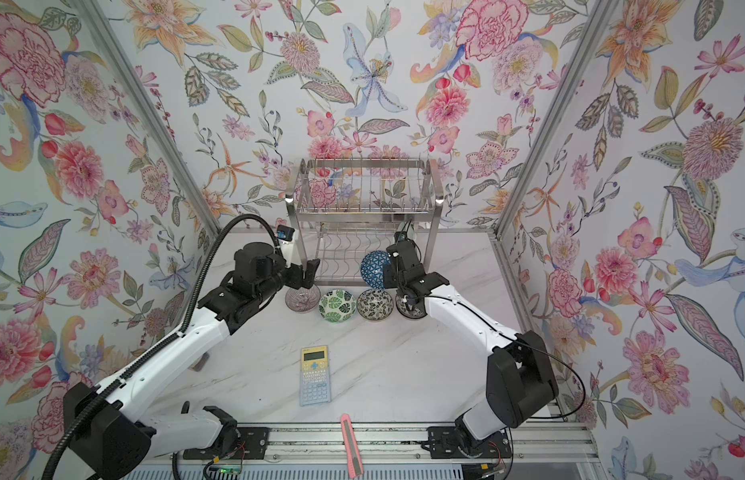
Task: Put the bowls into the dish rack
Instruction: 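Carry the blue bowl with the right gripper into the rack while the left withdraws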
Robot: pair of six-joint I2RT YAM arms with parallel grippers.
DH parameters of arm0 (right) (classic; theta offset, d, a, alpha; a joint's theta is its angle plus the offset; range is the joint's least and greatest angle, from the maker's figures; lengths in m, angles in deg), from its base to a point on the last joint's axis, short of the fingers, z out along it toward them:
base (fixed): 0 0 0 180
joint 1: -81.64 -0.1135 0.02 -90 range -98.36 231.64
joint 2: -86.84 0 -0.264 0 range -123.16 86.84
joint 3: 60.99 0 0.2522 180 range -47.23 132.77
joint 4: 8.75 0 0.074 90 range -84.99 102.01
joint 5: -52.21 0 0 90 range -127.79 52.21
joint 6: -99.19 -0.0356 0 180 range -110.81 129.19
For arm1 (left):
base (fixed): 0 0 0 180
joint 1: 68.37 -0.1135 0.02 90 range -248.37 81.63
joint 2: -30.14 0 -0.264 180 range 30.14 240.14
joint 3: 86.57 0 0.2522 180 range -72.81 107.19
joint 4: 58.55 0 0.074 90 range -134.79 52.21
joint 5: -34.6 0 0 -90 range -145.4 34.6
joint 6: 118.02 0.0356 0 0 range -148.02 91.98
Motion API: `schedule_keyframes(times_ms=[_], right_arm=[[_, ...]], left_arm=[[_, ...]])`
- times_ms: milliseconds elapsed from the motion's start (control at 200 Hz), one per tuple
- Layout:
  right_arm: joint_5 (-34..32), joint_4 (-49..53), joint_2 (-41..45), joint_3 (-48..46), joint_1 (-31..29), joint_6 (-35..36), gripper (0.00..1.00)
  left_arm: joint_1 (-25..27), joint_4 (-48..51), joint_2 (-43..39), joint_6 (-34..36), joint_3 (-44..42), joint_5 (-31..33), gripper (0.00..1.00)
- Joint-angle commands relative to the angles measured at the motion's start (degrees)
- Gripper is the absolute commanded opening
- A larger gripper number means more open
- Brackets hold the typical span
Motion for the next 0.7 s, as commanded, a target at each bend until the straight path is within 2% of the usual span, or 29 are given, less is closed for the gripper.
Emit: schedule_keyframes(times_ms=[0,165,285,395,696], right_arm=[[-12.5,1.4,-4.0,4.9,-1.1,2.8,0.00],[-20.2,1.5,-11.2,10.3,-2.3,6.4,0.00],[-24.9,1.4,-16.2,15.4,-2.6,8.2,0.00],[-28.9,1.1,-21.5,20.6,-2.8,10.7,0.00],[-37.9,-4.1,-35.4,35.4,-3.2,19.9,0.00]], left_arm=[[-0.8,5.3,-2.6,4.7,-1.4,2.8,0.99],[-4.4,8.6,-4.6,7.2,-2.9,0.5,0.99],[-7.1,5.3,-7.7,7.3,-7.6,-0.9,0.99],[-10.2,2.4,-8.5,6.1,-10.7,-6.0,0.99],[-10.7,1.9,-10.9,6.2,-12.2,-5.8,0.99]])
